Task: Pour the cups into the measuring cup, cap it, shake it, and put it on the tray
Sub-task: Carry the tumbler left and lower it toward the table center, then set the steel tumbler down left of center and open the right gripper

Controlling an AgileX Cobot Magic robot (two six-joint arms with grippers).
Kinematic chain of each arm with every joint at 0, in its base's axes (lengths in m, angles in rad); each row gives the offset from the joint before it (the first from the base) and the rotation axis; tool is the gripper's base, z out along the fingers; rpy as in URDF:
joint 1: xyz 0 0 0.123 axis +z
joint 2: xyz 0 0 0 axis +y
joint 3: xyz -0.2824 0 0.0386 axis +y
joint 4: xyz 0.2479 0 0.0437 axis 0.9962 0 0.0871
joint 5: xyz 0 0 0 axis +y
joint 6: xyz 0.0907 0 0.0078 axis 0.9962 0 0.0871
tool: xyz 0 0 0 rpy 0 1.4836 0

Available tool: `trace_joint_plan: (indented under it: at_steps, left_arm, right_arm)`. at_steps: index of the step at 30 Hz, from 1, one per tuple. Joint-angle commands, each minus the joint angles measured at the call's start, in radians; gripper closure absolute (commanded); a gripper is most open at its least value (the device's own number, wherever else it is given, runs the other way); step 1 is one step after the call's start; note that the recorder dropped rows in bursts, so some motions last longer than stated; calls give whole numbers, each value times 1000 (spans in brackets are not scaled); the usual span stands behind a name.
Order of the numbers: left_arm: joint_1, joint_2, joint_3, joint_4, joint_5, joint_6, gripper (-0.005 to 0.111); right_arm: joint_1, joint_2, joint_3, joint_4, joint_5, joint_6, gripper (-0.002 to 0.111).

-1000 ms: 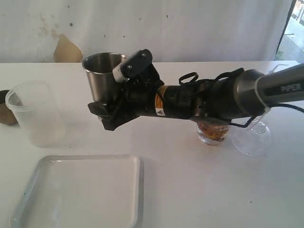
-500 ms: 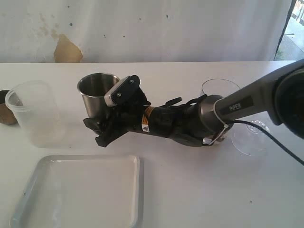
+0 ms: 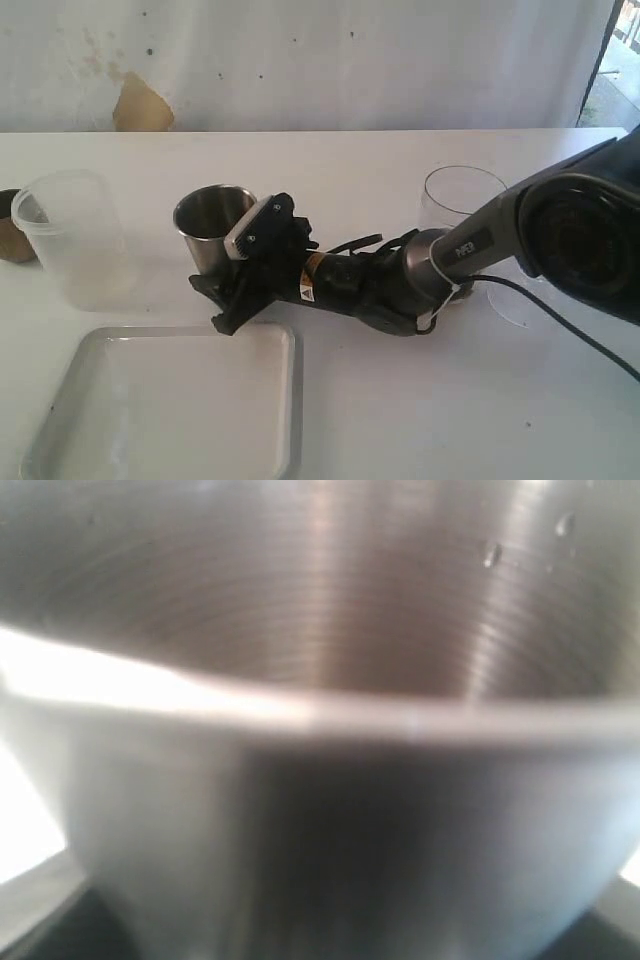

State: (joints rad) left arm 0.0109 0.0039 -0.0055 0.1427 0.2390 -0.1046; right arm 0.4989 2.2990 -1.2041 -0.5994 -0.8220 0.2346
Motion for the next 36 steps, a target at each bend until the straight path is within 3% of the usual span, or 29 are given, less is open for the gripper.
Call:
trace_joint_plan:
  at_steps: [1,19,30,33,36]
  left_arm:
    - [4,-4,6,3,-2,-1,107]
    - [4,-4,6,3,-2,-1,107]
    - [4,-4,6,3,-2,-1,107]
    - [4,-4,6,3,-2,-1,107]
    - [4,-4,6,3,-2,-1,107]
  right_arm:
    - [1,-4,-9,23,-84,-13,108]
    - [1,3,-9,27,8,7,108]
    - [1,83,-31,27,-84,5,108]
    - [1,83,-31,27,-96,5,103]
    - [1,83,-31,27,-99,5,90]
